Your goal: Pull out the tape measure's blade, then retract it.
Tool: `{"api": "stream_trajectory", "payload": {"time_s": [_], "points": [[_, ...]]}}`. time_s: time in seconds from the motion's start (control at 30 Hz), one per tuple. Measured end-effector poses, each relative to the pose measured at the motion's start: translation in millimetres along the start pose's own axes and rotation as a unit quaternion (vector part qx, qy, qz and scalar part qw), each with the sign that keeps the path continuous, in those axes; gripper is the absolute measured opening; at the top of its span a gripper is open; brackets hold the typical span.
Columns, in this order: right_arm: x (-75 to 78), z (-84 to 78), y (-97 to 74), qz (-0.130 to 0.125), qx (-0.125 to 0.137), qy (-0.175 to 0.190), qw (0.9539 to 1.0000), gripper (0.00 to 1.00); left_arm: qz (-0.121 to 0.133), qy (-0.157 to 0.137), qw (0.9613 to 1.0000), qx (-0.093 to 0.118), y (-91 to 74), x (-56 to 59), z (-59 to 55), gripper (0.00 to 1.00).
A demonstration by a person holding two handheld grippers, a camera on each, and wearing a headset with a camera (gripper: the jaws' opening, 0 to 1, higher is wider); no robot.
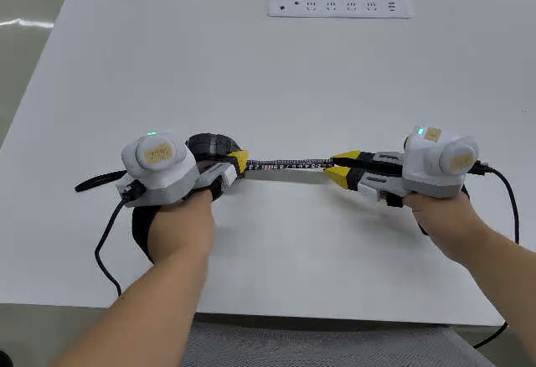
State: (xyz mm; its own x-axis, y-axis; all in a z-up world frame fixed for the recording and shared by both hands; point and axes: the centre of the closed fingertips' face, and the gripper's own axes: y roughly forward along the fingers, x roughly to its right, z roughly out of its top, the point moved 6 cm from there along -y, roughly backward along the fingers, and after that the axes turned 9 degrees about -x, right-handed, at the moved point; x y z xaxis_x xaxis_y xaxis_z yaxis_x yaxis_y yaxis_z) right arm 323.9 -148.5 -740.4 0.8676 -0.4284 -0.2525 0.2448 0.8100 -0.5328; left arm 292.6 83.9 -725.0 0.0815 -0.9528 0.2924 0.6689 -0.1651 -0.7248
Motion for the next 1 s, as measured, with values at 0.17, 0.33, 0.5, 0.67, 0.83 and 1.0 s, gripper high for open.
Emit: {"api": "stream_trajectory", "payload": {"time_s": [0.17,0.33,0.5,0.67,0.83,1.0], "points": [[-0.3,0.1,1.8,0.005,0.001,0.002,1.0000,0.08,-0.002,-0.005,1.0000,0.000,-0.2,-0.6,0.0,0.57],[-2.5,2.9,6.0,0.010,0.001,0.001,1.0000,0.08,-0.003,-0.007,1.0000,0.000,-0.7,-0.5,-0.9,0.57],[-4.3,5.6,10.4,0.014,0.001,0.001,0.9999,0.08,-0.004,-0.008,1.0000,0.000,-0.8,-0.4,-0.9,0.57],[-5.9,8.9,16.7,0.019,0.002,0.002,0.9998,0.08,-0.007,-0.014,0.9999,0.001,-1.3,-0.8,-0.4,0.57],[-11.0,14.7,27.6,0.026,0.003,0.001,0.9997,0.08,-0.008,-0.017,0.9998,0.001,-1.5,-0.9,0.6,0.58],[-13.4,17.2,33.3,0.031,0.004,0.003,0.9995,0.08,-0.009,-0.021,0.9997,0.001,-1.5,-1.4,1.7,0.58]]}}
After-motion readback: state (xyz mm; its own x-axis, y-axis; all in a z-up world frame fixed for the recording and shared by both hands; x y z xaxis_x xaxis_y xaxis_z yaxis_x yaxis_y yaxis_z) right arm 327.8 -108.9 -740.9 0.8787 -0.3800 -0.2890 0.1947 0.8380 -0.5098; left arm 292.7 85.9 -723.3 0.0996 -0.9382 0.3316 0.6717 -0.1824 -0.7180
